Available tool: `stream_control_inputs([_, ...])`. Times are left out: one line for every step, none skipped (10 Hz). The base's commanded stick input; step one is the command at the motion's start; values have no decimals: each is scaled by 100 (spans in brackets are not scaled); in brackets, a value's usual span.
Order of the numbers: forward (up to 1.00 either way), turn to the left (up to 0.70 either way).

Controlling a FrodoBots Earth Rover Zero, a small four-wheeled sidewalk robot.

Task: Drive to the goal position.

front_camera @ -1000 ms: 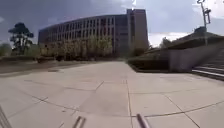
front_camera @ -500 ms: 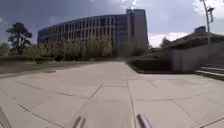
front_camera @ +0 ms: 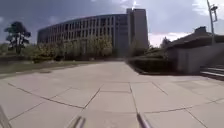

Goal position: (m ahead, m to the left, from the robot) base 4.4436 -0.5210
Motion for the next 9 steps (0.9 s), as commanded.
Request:
stream_control_inputs([70,0])
stream_control_inputs([70,0])
stream_control_inputs([70,0])
stream_control_inputs([70,0])
stream_control_inputs([70,0])
stream_control_inputs([70,0])
stream_control_inputs([70,0])
stream_control_inputs([70,0])
stream_control_inputs([70,0])
